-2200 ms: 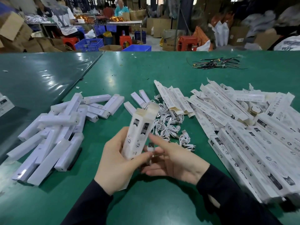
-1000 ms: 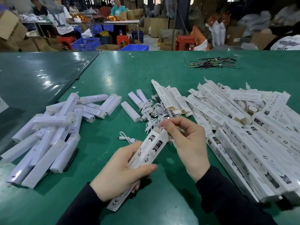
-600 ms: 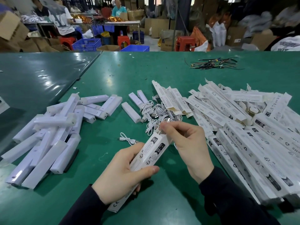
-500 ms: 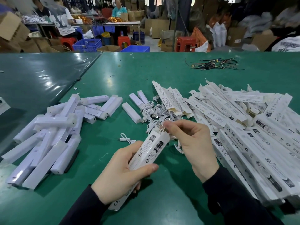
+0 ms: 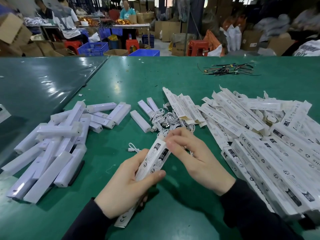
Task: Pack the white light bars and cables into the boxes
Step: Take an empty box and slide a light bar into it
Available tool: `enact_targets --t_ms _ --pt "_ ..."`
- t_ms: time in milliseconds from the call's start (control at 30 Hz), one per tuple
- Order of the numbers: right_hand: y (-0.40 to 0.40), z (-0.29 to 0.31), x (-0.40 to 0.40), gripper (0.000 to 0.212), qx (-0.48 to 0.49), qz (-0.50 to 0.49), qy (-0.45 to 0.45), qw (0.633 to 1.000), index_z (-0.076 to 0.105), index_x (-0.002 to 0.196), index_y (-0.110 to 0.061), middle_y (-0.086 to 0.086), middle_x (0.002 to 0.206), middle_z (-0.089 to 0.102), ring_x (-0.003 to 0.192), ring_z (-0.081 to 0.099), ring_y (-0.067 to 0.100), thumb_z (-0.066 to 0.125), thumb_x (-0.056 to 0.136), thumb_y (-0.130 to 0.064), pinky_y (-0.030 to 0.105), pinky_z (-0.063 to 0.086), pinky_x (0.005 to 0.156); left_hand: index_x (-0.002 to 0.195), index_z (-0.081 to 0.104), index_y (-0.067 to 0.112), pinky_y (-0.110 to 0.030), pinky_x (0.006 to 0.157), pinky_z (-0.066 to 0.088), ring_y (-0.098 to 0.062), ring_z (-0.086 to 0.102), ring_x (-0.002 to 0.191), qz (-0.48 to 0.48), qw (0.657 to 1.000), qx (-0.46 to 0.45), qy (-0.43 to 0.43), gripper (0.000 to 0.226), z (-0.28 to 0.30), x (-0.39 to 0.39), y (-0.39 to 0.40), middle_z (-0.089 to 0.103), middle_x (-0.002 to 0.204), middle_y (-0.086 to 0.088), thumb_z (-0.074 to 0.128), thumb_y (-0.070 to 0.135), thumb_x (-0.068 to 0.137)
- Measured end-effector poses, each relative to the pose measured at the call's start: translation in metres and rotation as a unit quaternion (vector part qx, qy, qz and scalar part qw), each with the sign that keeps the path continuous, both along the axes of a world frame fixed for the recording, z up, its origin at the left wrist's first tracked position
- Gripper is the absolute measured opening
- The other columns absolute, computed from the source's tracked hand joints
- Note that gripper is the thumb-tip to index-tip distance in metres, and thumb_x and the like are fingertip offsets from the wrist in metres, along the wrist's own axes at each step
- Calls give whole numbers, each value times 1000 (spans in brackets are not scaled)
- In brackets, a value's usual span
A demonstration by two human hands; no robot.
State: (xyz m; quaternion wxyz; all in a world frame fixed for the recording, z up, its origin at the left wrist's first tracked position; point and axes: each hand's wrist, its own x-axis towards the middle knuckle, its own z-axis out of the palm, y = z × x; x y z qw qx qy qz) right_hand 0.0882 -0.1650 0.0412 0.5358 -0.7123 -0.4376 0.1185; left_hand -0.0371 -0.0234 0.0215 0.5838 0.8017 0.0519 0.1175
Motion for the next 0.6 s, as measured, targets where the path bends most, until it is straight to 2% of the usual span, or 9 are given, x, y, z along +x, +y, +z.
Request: enact_targets --t_ms 67,167,267,367,467,533,600 --pt "0 -2 2 13 28 -35 19 999 68 101 -30 -14 103 65 104 59 8 62 90 -33 21 44 91 110 61 34 -32 43 46 -18 51 52 -10 996 -89 25 28 1 1 -3 59 73 -3 61 36 83" --pt "1 -5 6 15 82 -93 73 990 67 95 -27 -12 98 70 99 63 9 74 86 -18 34 48 92 125 56 38 -41 55 56 -29 63 63 -33 977 -209 38 46 6 0 -4 69 90 -11 57 22 82" --pt "1 -3 8 8 104 -96 82 987 74 91 -27 -7 100 69 99 65 13 73 84 -22 35 50 91 139 41 45 -44 65 59 -37 69 75 -55 973 -222 5 70 9 -2 -5 70 102 -17 62 9 83" --pt "3 -3 3 18 109 -43 121 986 77 91 -16 3 103 67 90 66 15 65 84 -28 29 51 84 134 43 54 -50 68 59 -37 68 79 -69 971 -227 -2 81 9 -1 -6 69 96 -15 70 2 79" --pt "3 -1 1 13 85 -32 141 986 76 82 -18 -3 99 66 80 62 11 69 79 -28 38 49 79 124 49 53 -69 67 52 -48 64 74 -68 975 -211 10 75 7 -1 -6 68 88 -16 80 10 71" --pt "2 1 2 7 76 -11 164 983 75 77 -19 -2 95 65 78 62 12 71 76 -25 33 51 75 117 51 50 -73 63 48 -50 64 70 -61 974 -216 14 67 7 -1 -6 66 85 -20 82 14 69" --pt "2 2 2 7 95 -3 207 974 72 80 -17 2 91 68 76 65 15 76 75 -21 28 55 71 111 53 47 -73 58 46 -49 66 67 -50 972 -227 16 60 7 -1 -8 64 84 -23 82 16 68"
